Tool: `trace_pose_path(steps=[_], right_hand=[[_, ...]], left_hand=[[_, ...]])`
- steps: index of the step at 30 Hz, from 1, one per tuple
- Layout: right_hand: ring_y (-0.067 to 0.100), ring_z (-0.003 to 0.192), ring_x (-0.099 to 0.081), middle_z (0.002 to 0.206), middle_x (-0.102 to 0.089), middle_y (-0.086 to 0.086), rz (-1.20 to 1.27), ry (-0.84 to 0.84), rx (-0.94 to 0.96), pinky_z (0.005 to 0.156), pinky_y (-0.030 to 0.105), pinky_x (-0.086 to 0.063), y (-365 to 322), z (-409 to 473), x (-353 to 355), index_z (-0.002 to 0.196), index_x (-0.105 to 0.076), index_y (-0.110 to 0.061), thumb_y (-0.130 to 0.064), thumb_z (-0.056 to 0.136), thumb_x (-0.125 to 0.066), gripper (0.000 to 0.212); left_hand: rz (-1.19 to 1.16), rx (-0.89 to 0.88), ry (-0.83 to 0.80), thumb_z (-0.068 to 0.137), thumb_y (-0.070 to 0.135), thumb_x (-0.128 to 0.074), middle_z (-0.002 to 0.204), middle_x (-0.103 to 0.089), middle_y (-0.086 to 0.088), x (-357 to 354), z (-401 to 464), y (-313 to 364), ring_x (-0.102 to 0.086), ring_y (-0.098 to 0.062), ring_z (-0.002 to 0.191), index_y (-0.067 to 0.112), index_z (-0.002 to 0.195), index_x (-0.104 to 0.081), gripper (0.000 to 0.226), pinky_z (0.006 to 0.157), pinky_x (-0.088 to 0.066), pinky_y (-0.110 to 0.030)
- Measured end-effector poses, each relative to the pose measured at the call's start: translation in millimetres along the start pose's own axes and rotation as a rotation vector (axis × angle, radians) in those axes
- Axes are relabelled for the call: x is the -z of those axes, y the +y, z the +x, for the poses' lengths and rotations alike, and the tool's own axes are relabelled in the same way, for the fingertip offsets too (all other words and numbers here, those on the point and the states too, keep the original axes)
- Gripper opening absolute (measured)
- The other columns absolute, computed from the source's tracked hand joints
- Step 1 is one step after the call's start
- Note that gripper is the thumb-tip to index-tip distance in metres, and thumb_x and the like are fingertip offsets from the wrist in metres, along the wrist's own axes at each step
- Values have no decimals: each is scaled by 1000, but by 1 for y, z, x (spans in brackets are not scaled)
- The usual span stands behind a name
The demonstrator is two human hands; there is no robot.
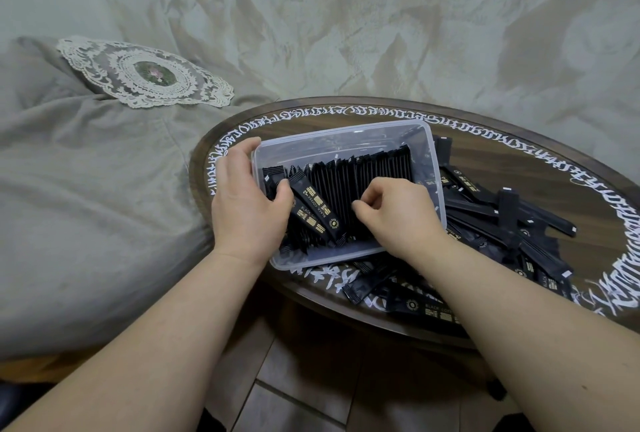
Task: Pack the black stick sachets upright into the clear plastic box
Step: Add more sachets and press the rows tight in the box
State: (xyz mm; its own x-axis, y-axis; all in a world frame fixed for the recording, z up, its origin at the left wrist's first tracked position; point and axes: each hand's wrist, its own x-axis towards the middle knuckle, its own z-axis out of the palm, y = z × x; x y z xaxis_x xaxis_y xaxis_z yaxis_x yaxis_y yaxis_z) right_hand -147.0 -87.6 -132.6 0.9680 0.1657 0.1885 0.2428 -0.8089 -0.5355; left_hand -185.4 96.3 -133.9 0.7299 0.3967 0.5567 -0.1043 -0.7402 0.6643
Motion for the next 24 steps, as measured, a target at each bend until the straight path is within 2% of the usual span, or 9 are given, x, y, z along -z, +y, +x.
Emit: trace_pose_path(steps=[4,9,12,17,20,22,24], right_hand=[[19,82,-60,74,-60,-6,-57,-5,18,73,30,-48,2,2,-1,75,-59,-23,-33,89,-61,18],[23,89,-60,86,-66,0,-134,-51,84,74,32,-48,-2,4,-7,85,-62,-19,-32,92,-57,16],[23,90,-60,88,-68,1,-120,-83,99,77,32,-49,-2,2,-4,88,-66,-19,-34,92,-57,17],[21,89,-60,85,-67,-2,-124,-47,54,72,29,-46,1,4,-3,82,-62,-21,-33,89,-61,15],[19,82,-59,78,-63,-5,-67,38,101,70,32,-48,-8,2,-2,82,-59,-20,-36,88,-61,16],[17,80,-57,79,-59,-7,-2,27,185,72,33,-48,-17,-2,-1,85,-59,-20,-41,83,-66,22],[16,82,-55,86,-55,-7,-67,-62,233,74,34,-47,-24,-5,-5,90,-55,-22,-49,76,-70,34]], left_hand=[[-5,4,-4,80,14,-68,123,-49,-5,-1,0,1,-45,-18,116,16,131,-44,56,87,-30,-19],[-7,2,6,79,13,-68,122,-50,-7,-1,0,0,-45,-19,115,15,130,-45,56,86,-29,-17],[-2,-13,8,79,13,-68,122,-51,-7,-1,0,0,-45,-20,115,14,130,-45,56,88,-32,-21],[-30,8,7,79,14,-68,120,-47,0,0,-1,2,-48,-21,115,16,129,-46,55,87,-31,-19],[-35,14,16,80,15,-68,122,-48,1,-1,-1,1,-48,-20,116,15,129,-46,53,90,-32,-22],[-35,26,24,81,15,-67,125,-49,-2,-1,-1,0,-47,-19,115,14,129,-46,52,91,-33,-23],[-43,37,29,81,14,-67,124,-49,-2,-1,0,-1,-48,-20,116,14,128,-46,52,92,-33,-24]])
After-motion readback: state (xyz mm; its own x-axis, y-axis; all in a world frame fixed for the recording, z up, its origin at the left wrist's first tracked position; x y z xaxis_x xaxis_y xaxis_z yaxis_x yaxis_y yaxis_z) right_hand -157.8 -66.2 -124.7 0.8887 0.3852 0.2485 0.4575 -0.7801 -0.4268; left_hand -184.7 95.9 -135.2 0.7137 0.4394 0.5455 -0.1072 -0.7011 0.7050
